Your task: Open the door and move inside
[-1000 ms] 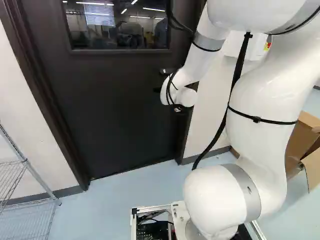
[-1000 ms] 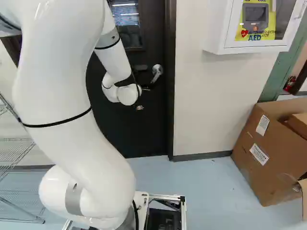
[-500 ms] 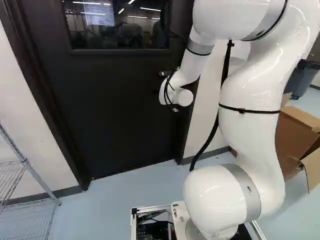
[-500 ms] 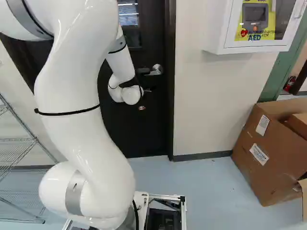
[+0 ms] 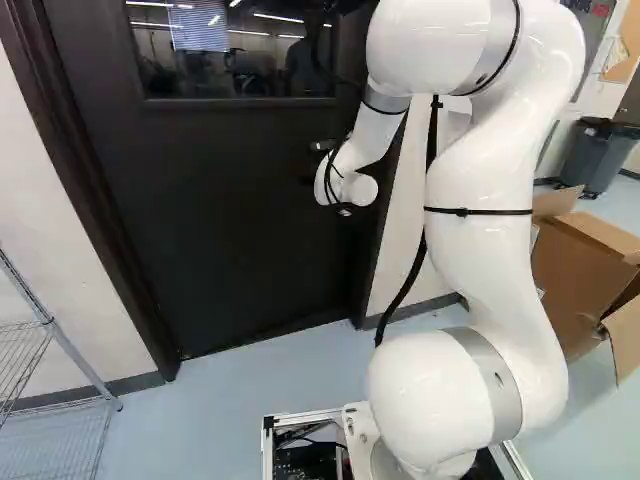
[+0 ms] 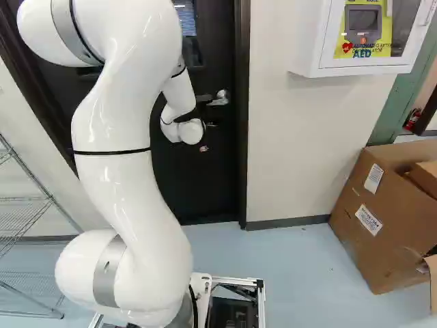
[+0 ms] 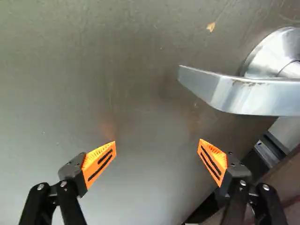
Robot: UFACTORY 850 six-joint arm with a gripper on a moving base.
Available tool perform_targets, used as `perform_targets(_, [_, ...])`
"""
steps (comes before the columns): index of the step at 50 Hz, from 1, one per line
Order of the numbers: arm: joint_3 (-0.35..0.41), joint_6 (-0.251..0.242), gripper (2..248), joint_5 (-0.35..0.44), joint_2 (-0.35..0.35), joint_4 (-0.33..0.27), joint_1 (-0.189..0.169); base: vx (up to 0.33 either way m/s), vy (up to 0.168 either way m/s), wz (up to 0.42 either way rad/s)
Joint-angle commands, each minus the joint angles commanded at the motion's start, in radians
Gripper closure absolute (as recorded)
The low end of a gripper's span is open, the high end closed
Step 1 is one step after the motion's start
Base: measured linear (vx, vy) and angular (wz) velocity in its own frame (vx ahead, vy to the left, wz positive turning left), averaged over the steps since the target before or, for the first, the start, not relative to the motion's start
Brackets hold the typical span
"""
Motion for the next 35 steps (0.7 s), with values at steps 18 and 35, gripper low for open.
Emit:
perform_targets(18, [-0.106, 0.0, 3, 0.0, -0.083, -0.019, 0.003, 0.0, 0.0, 0.0])
perform_targets(35, [-0.21, 0.0, 3, 0.0, -0.161, -0.028, 0.001, 0.0, 0.0, 0.0])
